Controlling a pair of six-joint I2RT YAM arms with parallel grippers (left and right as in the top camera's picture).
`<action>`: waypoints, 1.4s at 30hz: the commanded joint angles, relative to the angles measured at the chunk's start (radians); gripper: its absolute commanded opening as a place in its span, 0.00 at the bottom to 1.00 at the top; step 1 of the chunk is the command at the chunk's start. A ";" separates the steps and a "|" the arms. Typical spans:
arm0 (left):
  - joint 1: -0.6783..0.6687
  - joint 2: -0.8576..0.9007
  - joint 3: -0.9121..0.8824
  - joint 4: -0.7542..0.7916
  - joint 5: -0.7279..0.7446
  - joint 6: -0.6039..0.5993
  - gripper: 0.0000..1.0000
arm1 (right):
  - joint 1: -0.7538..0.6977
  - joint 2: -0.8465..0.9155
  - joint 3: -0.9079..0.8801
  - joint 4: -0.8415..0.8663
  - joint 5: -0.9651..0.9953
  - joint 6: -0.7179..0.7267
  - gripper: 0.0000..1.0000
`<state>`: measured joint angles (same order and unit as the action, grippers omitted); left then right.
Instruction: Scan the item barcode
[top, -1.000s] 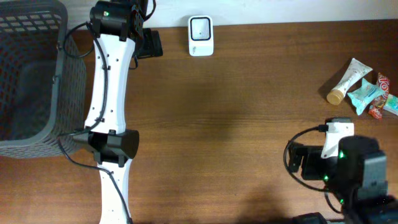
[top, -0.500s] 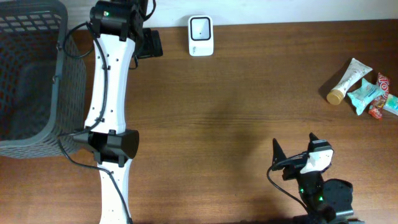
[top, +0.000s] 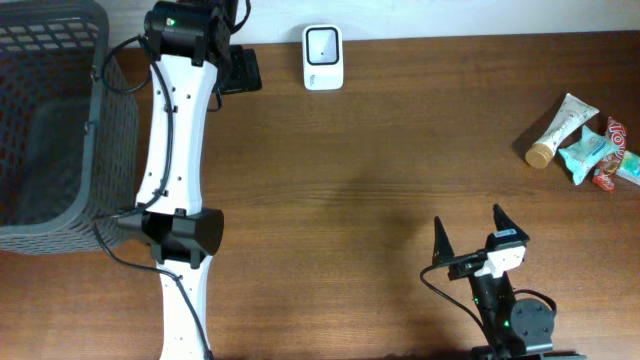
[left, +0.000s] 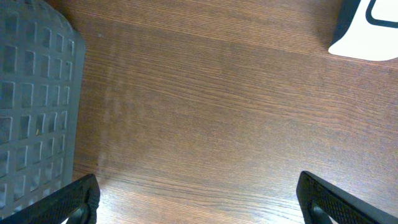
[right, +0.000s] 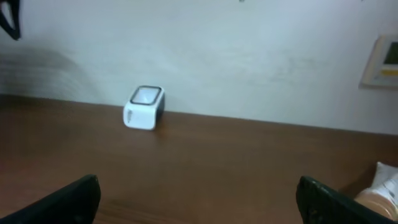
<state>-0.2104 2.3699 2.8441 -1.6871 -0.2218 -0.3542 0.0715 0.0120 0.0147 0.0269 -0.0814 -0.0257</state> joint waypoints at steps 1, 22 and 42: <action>-0.003 -0.008 -0.003 -0.001 -0.011 0.015 0.99 | -0.007 -0.009 -0.009 -0.052 0.070 0.018 0.99; -0.003 -0.008 -0.003 -0.001 -0.010 0.015 0.99 | -0.051 -0.009 -0.009 -0.110 0.087 0.051 0.99; -0.003 -0.008 -0.003 -0.001 -0.011 0.015 0.99 | -0.050 -0.009 -0.009 -0.109 0.086 0.060 0.99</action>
<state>-0.2104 2.3699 2.8441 -1.6871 -0.2218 -0.3542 0.0265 0.0120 0.0139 -0.0788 -0.0006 0.0265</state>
